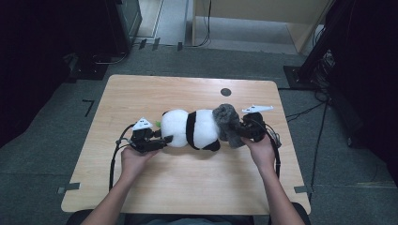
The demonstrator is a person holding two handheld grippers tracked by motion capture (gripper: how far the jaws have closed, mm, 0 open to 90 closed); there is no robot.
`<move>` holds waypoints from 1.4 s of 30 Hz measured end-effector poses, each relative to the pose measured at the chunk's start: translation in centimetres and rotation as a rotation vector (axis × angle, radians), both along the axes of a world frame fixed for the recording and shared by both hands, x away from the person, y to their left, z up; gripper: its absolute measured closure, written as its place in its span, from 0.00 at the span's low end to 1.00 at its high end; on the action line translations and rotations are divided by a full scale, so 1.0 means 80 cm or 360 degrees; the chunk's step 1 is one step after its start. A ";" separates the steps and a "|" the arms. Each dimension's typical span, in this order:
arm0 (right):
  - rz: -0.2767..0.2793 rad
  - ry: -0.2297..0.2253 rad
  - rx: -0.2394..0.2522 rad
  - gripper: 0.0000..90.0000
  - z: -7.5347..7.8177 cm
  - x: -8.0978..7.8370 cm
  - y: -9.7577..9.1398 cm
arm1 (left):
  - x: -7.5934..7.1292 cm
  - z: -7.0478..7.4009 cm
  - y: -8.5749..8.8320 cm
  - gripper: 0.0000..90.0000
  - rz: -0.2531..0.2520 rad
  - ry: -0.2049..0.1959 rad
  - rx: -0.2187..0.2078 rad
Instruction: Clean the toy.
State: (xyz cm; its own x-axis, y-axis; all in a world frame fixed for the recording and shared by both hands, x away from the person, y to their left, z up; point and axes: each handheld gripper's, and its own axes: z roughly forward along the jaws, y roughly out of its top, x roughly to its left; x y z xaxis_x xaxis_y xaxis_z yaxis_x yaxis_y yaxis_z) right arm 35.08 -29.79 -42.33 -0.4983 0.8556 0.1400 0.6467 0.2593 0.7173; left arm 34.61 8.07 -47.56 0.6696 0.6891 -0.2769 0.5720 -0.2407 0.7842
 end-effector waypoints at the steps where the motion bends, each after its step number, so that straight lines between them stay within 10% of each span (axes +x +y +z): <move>1: 0.0012 -0.0007 -0.0011 0.85 0.001 0.002 0.006 | -0.002 0.002 0.000 0.56 -0.0007 0.0019 -0.0008; 10: 0.0006 -0.0004 -0.0051 0.85 0.004 0.032 0.022 | -0.006 0.002 0.002 0.55 -0.0017 0.0008 -0.0025; 18: 0.0011 -0.0034 -0.0012 0.85 -0.010 0.034 0.011 | -0.003 0.004 0.016 0.38 -0.0045 -0.0144 0.0074; 29: 0.0036 -0.0006 -0.0014 0.85 -0.016 0.043 0.003 | 0.037 0.010 0.065 0.45 0.0003 -0.0126 0.0033; 42: 0.0064 0.0045 0.0038 0.85 -0.022 0.053 0.003 | 0.064 -0.007 0.050 0.47 -0.0269 -0.0169 0.0029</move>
